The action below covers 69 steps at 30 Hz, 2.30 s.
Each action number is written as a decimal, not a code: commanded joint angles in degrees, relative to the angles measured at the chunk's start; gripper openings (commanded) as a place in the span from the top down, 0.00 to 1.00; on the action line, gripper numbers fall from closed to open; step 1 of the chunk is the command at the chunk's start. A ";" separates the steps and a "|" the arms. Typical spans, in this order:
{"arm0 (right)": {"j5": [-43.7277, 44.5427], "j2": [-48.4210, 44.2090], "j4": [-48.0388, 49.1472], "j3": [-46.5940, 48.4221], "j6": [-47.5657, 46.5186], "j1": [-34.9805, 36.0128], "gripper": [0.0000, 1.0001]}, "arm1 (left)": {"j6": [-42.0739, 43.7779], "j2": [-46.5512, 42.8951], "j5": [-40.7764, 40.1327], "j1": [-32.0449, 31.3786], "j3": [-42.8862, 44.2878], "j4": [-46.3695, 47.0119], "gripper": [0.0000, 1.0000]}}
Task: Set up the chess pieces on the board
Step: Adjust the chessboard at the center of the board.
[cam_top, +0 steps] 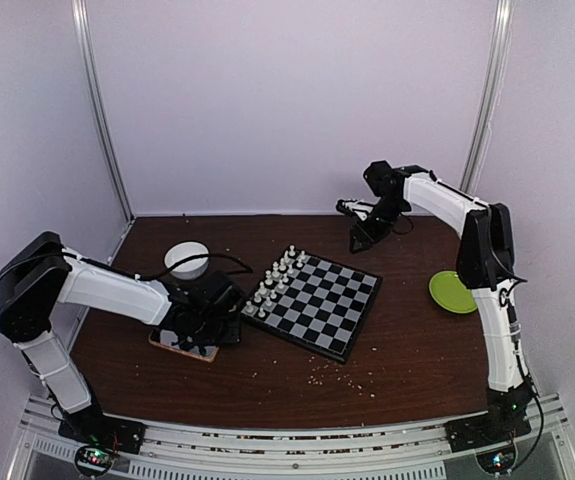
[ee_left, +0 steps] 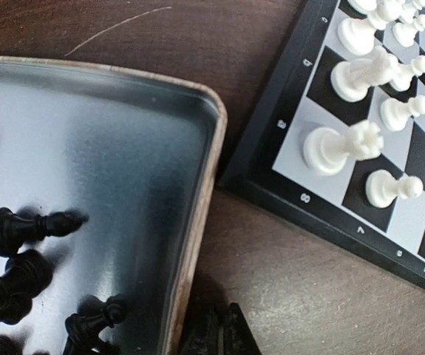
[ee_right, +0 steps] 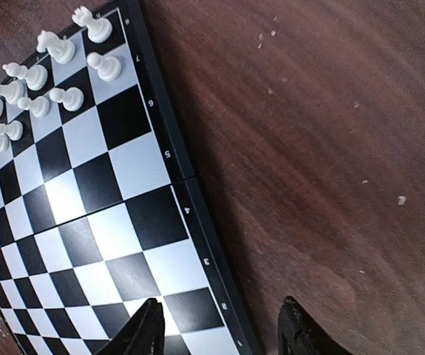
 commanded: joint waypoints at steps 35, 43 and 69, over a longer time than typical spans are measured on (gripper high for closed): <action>-23.61 -5.32 -1.79 -34.51 10.52 -3.75 0.59 | -0.78 7.73 8.99 3.76 2.22 12.95 0.97; -26.96 -11.13 0.91 -44.63 9.64 0.21 0.59 | 1.71 8.22 11.83 3.61 2.82 15.14 0.97; -25.24 -24.69 0.49 -54.90 4.58 -7.34 0.57 | 10.32 4.92 10.32 0.09 10.32 4.93 0.97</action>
